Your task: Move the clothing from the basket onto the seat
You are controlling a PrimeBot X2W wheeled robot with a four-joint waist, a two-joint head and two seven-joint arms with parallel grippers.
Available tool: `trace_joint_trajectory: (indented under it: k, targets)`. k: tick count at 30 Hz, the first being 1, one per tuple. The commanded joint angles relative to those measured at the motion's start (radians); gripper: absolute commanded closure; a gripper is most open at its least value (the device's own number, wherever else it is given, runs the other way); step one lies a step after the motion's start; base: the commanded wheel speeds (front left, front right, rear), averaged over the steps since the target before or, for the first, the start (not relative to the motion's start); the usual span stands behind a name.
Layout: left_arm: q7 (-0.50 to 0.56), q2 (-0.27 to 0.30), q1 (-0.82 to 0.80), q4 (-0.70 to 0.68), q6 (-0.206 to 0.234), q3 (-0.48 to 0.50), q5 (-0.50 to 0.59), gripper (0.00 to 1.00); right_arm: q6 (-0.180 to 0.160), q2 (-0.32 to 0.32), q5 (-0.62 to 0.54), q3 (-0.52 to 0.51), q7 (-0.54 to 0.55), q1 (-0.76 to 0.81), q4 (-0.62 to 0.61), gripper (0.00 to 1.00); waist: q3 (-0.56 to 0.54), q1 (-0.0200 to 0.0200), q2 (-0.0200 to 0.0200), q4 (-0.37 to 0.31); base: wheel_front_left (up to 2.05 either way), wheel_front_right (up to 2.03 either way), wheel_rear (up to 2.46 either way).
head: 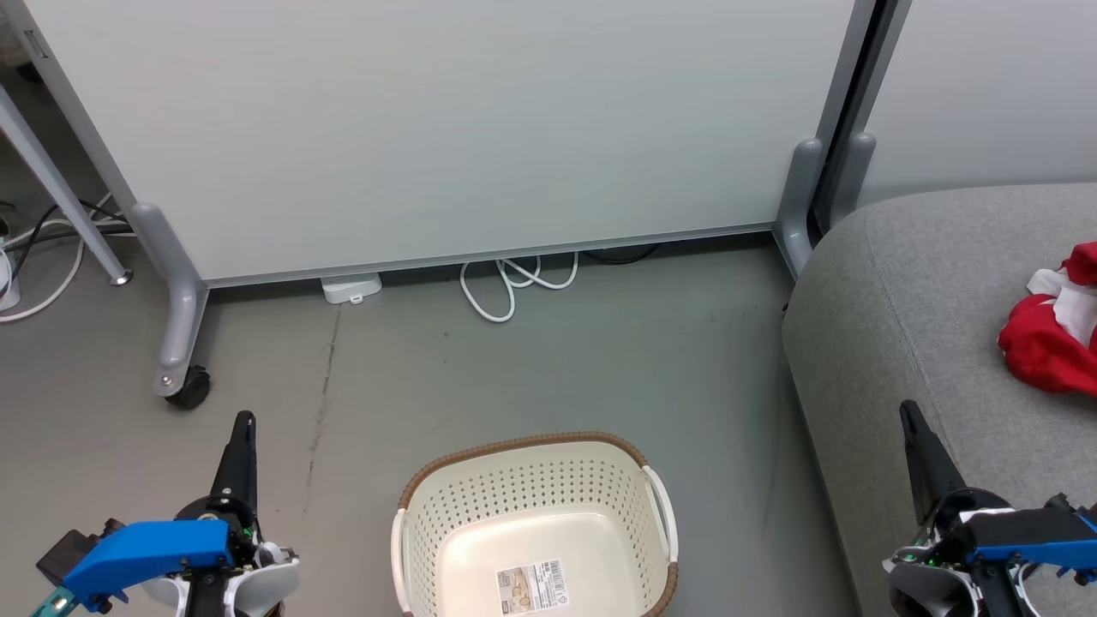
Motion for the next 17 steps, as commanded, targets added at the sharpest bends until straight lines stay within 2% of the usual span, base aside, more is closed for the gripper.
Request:
trace_joint_trajectory:
  k: [1,17]
  targets:
    - [0.007,0.000,-0.018,-0.008,-0.002,0.008,-0.017,1.00,0.000,-0.007,0.023,0.001,0.005,-0.014,-0.006,1.00,0.000,0.0000,0.0000,-0.001,0.00,0.00,0.00]
    - [0.030,-0.001,-0.022,-0.020,-0.002,0.019,-0.098,1.00,0.000,-0.008,0.112,0.001,0.016,-0.021,-0.008,1.00,-0.001,0.0000,0.0000,-0.011,0.00,0.00,0.00]
